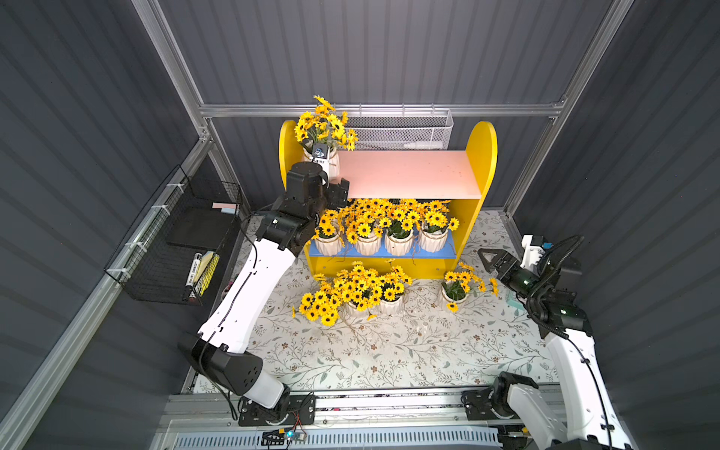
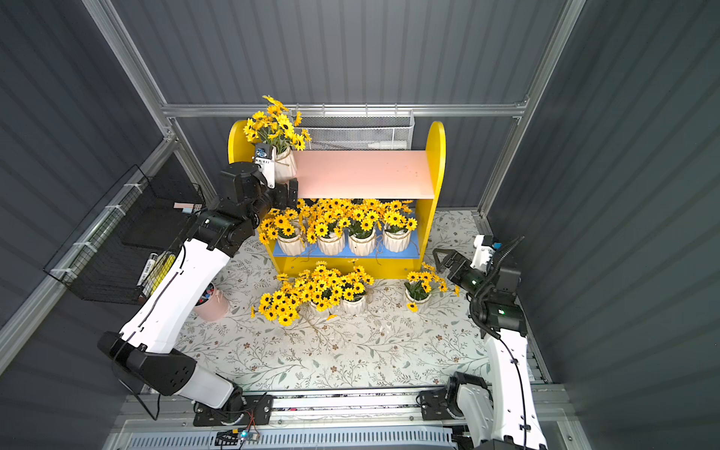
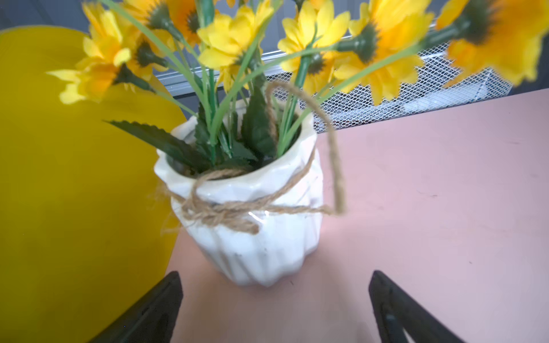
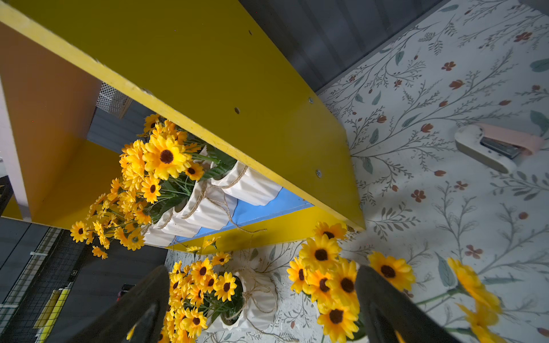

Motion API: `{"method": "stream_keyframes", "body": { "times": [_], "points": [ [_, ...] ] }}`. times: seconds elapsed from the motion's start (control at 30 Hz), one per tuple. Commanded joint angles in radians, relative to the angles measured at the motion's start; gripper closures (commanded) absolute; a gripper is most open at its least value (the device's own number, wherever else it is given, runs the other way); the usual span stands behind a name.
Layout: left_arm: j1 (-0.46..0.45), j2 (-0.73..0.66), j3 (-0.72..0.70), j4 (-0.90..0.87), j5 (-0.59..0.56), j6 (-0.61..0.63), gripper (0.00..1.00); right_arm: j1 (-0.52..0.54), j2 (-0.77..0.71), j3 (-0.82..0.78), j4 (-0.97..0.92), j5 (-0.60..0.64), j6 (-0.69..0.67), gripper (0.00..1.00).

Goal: Take the sunflower pots off the shelves
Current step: Adjust the sunflower pot on the shelf, then pick up the sunflower pot from the shelf.

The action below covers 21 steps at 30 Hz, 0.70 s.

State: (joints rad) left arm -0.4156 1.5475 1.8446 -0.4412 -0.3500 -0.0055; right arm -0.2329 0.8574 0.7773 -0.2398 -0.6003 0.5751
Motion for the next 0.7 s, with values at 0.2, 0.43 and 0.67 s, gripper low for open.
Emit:
{"method": "stream_keyframes", "body": {
  "times": [0.2, 0.43, 0.67],
  "points": [
    [0.031, 0.06, 0.114, 0.0, 0.03, 0.014, 0.01, 0.005, -0.011, 0.019, 0.005, 0.013, -0.015, 0.01],
    [0.054, 0.093, 0.157, 0.004, 0.014, -0.015, 0.01, 0.006, -0.009, 0.027, 0.006, 0.009, -0.015, 0.01],
    [0.099, 0.118, 0.159, 0.03, 0.077, -0.065, 0.0, 0.005, -0.011, 0.025, 0.004, 0.006, -0.018, 0.01]
  ]
}}
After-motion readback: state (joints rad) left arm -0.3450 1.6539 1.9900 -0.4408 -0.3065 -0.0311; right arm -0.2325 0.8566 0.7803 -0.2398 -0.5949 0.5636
